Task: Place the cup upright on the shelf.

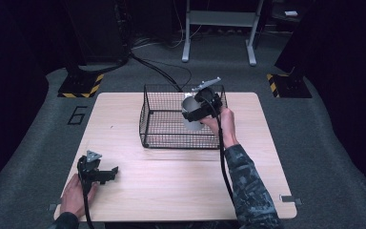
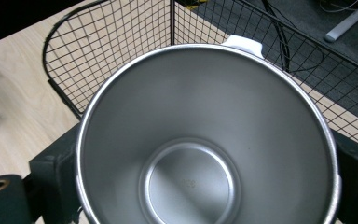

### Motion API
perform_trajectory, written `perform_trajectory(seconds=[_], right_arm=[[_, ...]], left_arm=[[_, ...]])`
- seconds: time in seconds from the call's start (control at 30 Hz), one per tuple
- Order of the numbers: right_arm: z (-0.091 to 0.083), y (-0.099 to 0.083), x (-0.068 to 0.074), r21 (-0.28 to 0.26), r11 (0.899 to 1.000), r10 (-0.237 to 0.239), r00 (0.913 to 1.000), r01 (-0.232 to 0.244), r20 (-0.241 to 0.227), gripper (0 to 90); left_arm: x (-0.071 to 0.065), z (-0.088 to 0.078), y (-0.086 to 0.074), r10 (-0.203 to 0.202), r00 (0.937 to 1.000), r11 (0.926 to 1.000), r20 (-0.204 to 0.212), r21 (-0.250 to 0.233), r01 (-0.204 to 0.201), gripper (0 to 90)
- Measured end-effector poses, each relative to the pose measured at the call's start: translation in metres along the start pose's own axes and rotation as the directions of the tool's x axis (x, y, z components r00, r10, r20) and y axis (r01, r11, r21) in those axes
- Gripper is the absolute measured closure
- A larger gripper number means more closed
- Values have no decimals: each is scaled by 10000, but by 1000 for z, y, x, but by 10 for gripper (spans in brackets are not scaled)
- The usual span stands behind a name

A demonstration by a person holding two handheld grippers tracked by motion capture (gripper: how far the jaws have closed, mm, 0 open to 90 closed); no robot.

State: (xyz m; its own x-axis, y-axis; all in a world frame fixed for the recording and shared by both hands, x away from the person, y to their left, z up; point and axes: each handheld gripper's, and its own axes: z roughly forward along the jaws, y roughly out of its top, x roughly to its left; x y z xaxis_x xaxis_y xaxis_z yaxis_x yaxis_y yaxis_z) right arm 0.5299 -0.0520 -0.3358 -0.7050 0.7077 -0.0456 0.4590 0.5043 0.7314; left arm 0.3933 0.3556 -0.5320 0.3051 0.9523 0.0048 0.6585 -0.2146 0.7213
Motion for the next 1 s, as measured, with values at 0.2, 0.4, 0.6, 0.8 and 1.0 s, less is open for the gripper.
perform_trajectory(seconds=[0.2,0.4,0.6,0.8,1.0], right_arm=[[18,4,-6,224,9995,245,9997,-243,-76,61],[35,3,-12,549,9976,429,9991,-426,-47,61],[52,-1,-19,776,9941,760,9971,-755,-37,61],[63,-3,-24,914,9910,978,9952,-977,41,61],[73,-5,-27,1040,9888,1069,9943,-1069,49,61]], left_arm=[[0,0,0,4,10000,10000,-2,2,-4,0],[0,0,0,4,10000,10000,0,3,-4,0],[0,0,0,2,10000,10000,-1,1,-2,0],[0,0,0,10,10000,10000,-6,-8,-10,0],[1,-1,1,44,10000,9999,47,134,-45,0]])
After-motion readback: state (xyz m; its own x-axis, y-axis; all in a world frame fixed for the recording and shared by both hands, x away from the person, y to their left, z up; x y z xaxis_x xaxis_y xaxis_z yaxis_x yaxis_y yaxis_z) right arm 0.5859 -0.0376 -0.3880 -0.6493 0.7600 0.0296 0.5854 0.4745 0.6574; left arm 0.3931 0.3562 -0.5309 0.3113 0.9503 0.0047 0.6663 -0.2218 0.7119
